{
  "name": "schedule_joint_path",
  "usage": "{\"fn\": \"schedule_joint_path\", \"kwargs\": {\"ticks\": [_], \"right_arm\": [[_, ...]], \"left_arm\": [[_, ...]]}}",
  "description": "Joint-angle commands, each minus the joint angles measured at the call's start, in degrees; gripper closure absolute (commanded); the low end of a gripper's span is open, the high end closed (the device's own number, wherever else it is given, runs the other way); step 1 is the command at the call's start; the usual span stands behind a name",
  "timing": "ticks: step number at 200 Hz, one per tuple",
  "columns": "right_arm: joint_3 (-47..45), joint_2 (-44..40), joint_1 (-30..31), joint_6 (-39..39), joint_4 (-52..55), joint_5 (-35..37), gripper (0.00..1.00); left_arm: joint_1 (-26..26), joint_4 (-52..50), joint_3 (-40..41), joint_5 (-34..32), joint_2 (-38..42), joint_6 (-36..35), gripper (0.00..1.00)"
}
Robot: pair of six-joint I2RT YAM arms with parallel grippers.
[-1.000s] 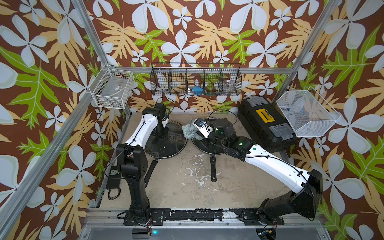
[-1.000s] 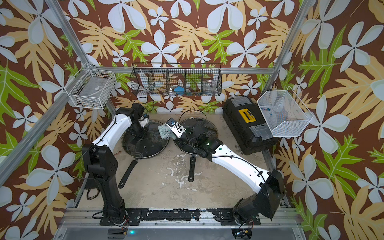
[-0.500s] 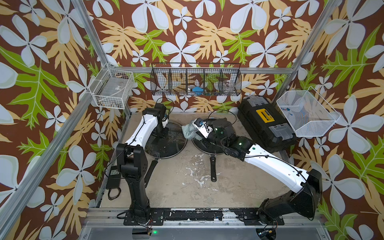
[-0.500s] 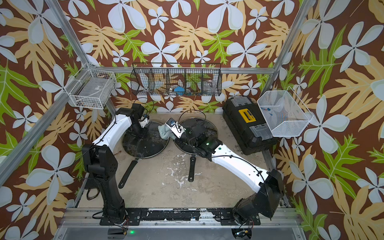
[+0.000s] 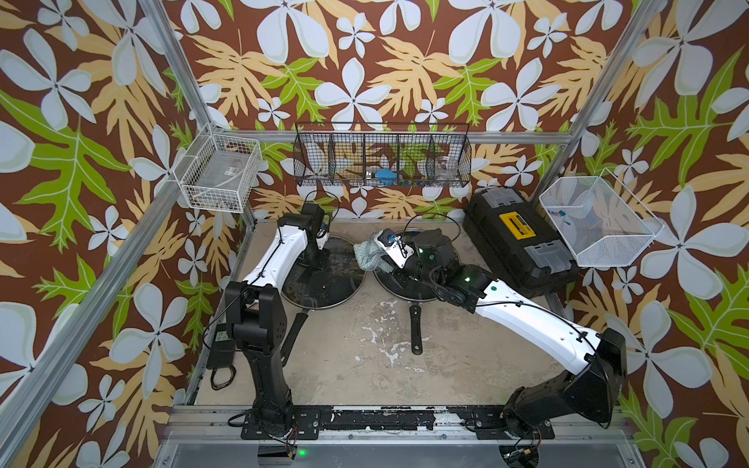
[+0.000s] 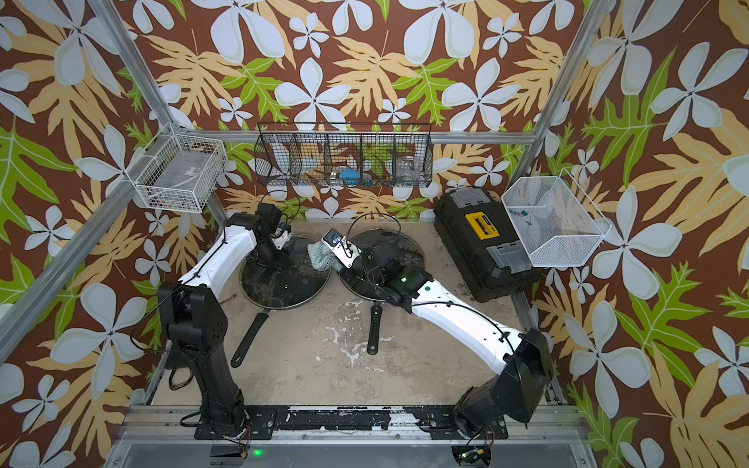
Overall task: Wipe the pot lid with a cloth
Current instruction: Place the pot lid on the cooking pot.
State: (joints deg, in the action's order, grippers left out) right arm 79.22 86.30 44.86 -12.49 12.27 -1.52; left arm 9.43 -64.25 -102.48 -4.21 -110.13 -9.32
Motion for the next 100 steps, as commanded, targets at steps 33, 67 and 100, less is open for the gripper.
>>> {"fn": "schedule_joint_path", "kwargs": {"ticks": [33,67,100], "right_arm": [[0.2,-0.3,0.0,-0.2,-0.7,-0.1,1.0],[0.3,-0.4,-0.1,-0.4,-0.7,0.2,1.0],[-0.1,-1.1,-0.6,0.1,-1.3,0.2,1.0]], "left_arm": [[0.0,0.9,-0.8,-1.2,0.5,-0.5,0.59],[0.0,-1.7,-4.1,-1.1,0.5,-0.3,0.56],[0.0,-2.5,-4.9,-0.7,1.3,0.0,0.43]]}}
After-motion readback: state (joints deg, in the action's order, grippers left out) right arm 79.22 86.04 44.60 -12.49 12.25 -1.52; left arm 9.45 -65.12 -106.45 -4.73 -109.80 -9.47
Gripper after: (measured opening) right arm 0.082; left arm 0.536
